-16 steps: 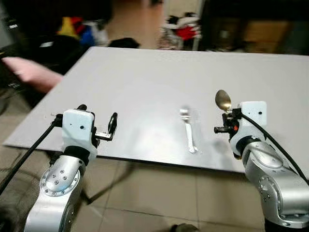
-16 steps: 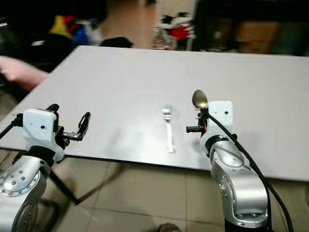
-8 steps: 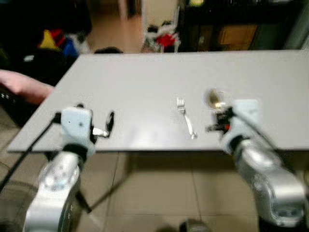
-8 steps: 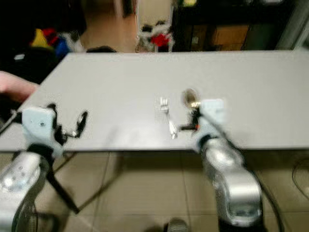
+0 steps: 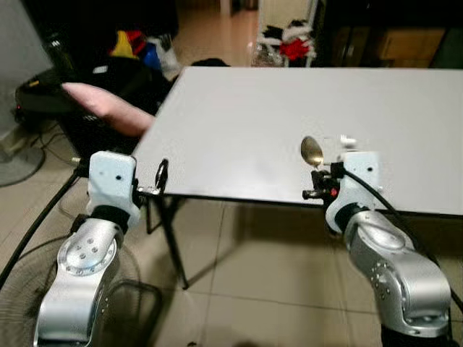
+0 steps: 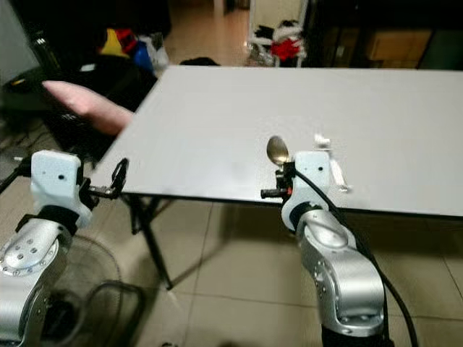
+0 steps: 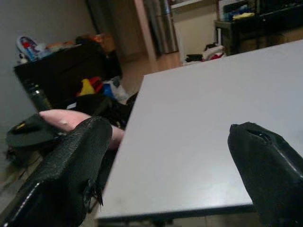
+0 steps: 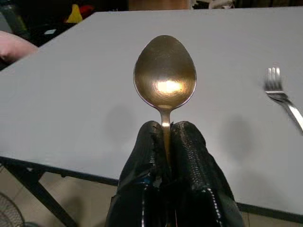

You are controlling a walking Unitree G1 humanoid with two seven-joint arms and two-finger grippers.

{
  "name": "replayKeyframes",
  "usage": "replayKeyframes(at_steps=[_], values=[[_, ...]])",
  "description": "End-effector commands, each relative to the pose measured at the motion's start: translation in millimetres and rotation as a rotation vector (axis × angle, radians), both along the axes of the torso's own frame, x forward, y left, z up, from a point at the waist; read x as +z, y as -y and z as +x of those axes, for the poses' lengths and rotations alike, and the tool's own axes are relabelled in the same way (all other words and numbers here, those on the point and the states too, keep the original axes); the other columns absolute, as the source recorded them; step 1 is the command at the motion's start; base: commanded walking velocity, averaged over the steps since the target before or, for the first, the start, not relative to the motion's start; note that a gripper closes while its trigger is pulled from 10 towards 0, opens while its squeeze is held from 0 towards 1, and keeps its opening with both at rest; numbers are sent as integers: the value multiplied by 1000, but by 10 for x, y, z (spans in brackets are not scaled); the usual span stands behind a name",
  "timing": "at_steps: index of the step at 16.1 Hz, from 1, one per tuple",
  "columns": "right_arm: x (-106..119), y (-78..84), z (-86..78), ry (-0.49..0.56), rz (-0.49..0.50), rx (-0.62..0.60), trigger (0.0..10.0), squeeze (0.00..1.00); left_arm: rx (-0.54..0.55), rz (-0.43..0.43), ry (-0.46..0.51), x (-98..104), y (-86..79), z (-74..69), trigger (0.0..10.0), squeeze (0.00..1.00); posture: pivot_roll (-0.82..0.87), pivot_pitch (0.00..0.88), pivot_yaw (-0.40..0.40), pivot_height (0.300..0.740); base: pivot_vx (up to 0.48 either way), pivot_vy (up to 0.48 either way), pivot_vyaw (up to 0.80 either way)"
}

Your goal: Setting the table

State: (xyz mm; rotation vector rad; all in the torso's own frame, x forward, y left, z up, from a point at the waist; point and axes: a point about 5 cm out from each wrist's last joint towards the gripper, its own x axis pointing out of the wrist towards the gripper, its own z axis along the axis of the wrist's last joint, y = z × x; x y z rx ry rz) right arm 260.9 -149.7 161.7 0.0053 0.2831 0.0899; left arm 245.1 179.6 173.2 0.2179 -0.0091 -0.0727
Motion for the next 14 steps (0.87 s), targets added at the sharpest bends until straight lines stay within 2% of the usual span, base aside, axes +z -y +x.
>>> replayKeyframes(at_steps=[1, 14], values=[[15, 75, -5, 5, -4, -36, 10000, 0, -6, 11, -3, 0, 14, 11, 10000, 0, -164, 0, 74, 740, 0, 0, 0], [18, 109, 1, -1, -8, -35, 10000, 0, -24, -33, -5, -15, 62, -4, 10000, 0, -169, 0, 63, 740, 0, 0, 0]])
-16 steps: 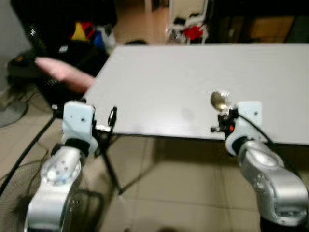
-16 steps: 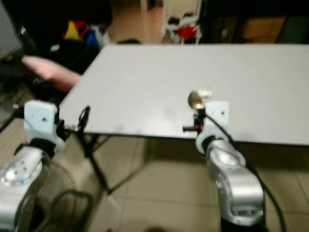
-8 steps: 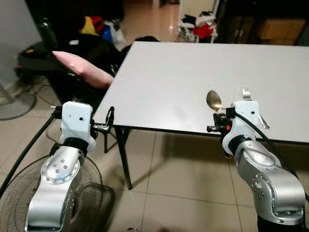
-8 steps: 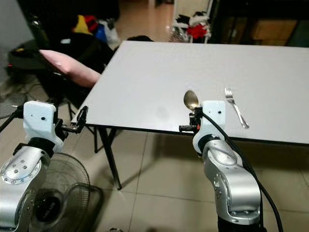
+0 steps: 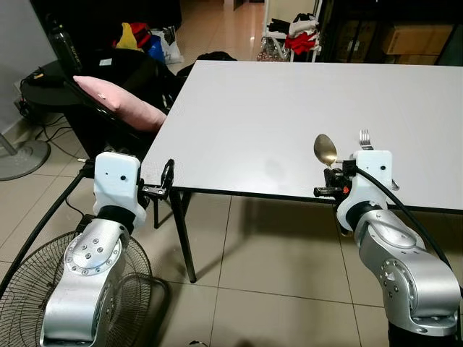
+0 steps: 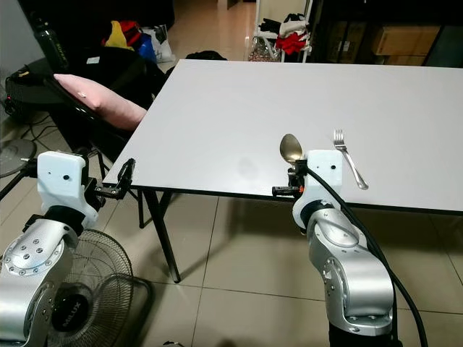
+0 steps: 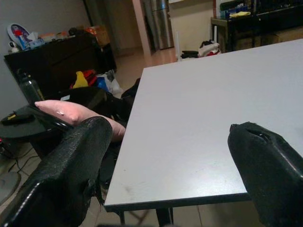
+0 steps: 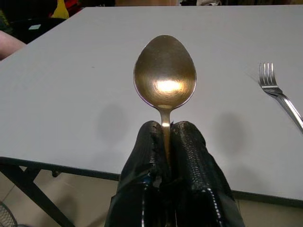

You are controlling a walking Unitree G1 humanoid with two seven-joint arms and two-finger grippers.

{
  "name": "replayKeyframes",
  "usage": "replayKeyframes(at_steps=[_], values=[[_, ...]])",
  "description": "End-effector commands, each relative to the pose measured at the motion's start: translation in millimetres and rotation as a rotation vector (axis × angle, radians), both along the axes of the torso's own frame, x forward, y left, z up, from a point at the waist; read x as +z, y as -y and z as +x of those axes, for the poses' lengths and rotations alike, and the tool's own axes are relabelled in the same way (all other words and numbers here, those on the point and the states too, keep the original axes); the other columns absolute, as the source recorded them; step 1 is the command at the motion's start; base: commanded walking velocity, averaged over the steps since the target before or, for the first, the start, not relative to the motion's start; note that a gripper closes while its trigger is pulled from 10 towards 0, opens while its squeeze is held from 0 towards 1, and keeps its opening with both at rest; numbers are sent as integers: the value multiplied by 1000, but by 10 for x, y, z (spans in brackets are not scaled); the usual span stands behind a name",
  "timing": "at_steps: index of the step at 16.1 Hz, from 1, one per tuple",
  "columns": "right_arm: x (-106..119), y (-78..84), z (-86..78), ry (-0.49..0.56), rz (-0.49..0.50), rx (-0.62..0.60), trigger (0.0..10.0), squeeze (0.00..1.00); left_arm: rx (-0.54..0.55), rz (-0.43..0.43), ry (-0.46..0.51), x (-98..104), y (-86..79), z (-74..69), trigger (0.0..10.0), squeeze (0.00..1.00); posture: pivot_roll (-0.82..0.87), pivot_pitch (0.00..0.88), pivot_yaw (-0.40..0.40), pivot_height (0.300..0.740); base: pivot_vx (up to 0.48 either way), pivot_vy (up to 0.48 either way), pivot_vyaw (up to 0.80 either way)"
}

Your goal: Setting the table

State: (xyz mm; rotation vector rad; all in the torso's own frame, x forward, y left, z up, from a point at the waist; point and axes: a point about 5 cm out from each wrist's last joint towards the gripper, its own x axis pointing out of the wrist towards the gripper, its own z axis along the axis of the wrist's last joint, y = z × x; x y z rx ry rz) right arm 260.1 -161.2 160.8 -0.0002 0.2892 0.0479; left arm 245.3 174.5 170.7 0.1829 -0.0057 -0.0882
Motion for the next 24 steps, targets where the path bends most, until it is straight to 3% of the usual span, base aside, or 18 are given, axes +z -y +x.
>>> replayKeyframes(at_steps=[1, 11, 24], values=[[26, -8, 8, 3, 9, 5, 10000, 0, -13, -2, 1, 9, 16, -5, 10000, 0, -169, 0, 63, 740, 0, 0, -775], [33, -44, 19, 15, -6, 39, 10000, 0, -15, -9, 0, 7, 26, -23, 10000, 0, -168, 0, 61, 740, 254, 0, -123], [11, -253, 37, 12, 34, 167, 10000, 0, -14, -11, -21, -22, -6, -77, 10000, 0, -160, 0, 64, 740, 313, 0, 0]])
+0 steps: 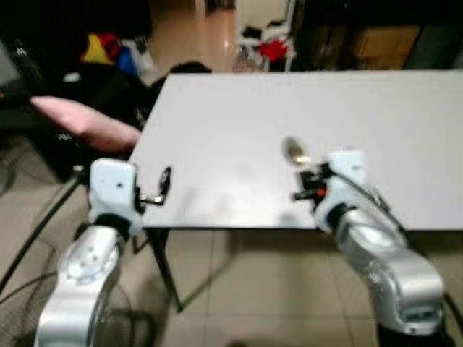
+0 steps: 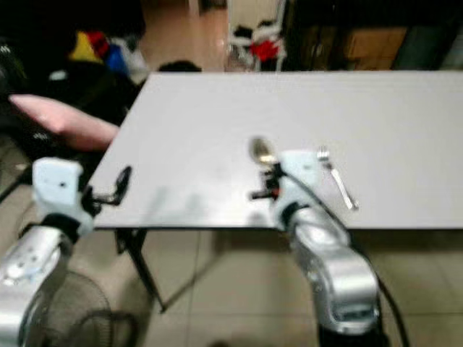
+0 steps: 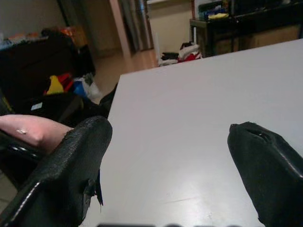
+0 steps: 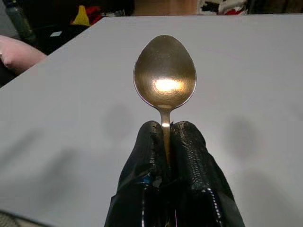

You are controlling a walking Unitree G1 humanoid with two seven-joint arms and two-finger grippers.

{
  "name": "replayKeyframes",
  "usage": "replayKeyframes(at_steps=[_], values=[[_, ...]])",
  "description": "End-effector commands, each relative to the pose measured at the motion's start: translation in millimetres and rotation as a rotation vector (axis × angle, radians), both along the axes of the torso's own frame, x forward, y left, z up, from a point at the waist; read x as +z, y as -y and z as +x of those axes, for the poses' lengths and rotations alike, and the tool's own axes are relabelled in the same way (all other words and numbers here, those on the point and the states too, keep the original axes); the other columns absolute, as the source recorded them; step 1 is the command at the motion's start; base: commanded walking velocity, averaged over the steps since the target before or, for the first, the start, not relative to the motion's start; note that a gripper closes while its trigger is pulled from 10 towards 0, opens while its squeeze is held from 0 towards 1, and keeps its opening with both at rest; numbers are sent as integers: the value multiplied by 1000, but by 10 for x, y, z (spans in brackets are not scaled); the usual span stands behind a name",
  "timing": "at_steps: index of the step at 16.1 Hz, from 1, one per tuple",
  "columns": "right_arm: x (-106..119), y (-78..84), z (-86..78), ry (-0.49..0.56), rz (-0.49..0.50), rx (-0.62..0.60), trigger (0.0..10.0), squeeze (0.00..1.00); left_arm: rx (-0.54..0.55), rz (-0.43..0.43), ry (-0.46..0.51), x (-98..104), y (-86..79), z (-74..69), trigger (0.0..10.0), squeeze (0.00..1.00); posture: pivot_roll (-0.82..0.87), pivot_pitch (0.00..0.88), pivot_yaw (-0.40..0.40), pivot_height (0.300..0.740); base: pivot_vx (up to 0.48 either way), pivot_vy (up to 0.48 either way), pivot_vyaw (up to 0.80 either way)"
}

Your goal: Setting the table

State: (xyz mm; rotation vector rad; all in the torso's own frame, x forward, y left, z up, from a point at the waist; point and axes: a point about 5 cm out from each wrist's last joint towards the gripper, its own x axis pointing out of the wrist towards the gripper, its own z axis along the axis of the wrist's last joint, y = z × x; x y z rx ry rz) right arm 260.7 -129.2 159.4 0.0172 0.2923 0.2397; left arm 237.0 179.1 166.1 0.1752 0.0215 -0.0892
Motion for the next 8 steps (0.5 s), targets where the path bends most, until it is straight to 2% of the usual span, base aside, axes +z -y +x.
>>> replayKeyframes(at_steps=[1, 8], values=[[10, 44, 38, 10, -9, -12, 10000, 0, -18, -2, 5, 24, 34, -1, 10000, 0, -160, 0, 64, 740, 319, 0, 0], [-124, -115, 166, -18, -26, 20, 10000, 0, -38, 10, -6, 21, 25, -28, 10000, 0, -140, 0, 61, 740, 319, 0, 0]])
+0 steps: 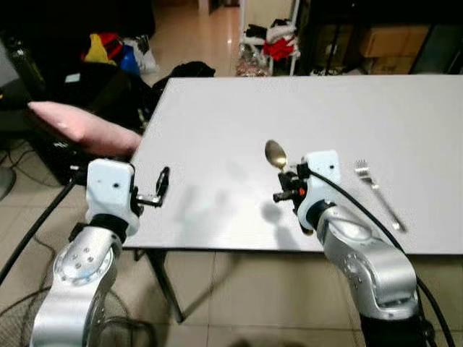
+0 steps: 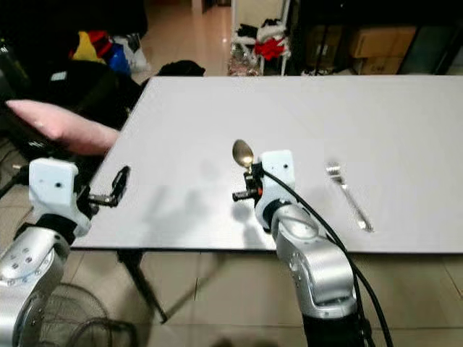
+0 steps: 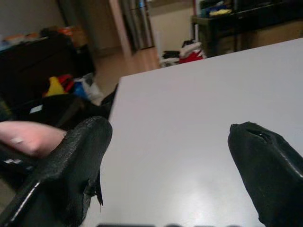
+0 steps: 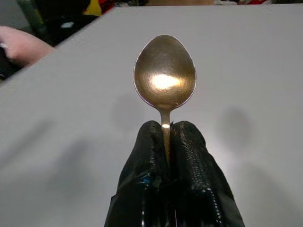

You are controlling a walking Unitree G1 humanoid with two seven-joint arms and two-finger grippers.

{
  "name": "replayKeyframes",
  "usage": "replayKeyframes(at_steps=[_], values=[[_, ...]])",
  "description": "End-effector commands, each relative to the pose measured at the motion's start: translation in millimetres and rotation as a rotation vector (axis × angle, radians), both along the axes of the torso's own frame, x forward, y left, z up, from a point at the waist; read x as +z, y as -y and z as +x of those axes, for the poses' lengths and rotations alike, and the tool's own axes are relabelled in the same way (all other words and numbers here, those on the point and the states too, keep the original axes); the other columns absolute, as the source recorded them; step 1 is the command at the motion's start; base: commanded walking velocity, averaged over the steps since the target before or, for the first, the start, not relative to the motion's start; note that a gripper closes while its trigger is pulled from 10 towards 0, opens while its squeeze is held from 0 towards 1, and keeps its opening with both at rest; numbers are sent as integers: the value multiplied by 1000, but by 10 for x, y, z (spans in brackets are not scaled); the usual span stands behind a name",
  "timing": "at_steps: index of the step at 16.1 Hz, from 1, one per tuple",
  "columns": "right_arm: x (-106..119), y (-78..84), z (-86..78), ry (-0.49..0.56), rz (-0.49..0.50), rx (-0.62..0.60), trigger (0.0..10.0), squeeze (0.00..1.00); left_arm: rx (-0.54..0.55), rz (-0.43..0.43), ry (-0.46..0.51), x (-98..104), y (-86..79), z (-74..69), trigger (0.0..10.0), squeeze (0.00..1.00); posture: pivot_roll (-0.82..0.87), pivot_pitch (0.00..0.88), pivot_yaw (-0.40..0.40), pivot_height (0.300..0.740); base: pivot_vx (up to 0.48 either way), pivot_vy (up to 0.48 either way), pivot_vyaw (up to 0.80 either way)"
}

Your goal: Setting the table

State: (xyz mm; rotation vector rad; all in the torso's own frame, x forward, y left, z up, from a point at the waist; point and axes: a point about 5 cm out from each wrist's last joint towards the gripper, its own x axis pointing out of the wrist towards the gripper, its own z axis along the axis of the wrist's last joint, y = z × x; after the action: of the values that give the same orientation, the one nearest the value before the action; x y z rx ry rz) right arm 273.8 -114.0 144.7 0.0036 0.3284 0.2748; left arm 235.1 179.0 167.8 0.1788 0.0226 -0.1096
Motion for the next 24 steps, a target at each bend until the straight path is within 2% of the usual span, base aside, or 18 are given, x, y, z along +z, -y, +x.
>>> replayKeyframes(at_steps=[1, 4, 7, 11, 12, 14, 19, 24], values=[[-3, 30, 63, 10, -35, -20, 10000, 0, -24, 8, -8, -5, 28, -12, 10000, 0, -141, 0, 61, 740, 322, 0, 0], [-142, 66, 151, -33, -72, -75, 10000, 0, -48, 3, -23, -38, 52, -21, 10000, 0, -141, 0, 60, 740, 316, 0, 0], [-255, 83, 260, -66, -112, -142, 10000, 0, -168, 13, -80, -151, 148, -59, 10000, 0, -142, 0, 61, 740, 0, 0, 0], [-255, -10, 340, -59, -122, -161, 10000, 0, -296, 29, -95, -136, 224, -46, 10000, 0, -139, 21, 50, 740, 0, 0, 0], [-269, -54, 352, -62, -122, -171, 10000, 0, -367, 25, -114, -136, 263, -69, 10000, 0, -133, 30, 46, 740, 0, 0, 0], [-287, -74, 363, -65, -119, -187, 10000, 0, -401, 37, -122, -135, 281, -94, 10000, 0, -127, 43, 43, 740, 0, 0, 0], [-361, -168, 305, -112, -98, -227, 10000, 0, -458, 46, -153, -144, 290, -188, 10000, 0, -105, 73, 43, 740, 0, 0, 0], [-430, -307, 181, -161, -42, -222, 10000, 0, -572, 34, -197, -136, 339, -328, 10000, 0, -88, 98, 47, 740, 0, 0, 0]])
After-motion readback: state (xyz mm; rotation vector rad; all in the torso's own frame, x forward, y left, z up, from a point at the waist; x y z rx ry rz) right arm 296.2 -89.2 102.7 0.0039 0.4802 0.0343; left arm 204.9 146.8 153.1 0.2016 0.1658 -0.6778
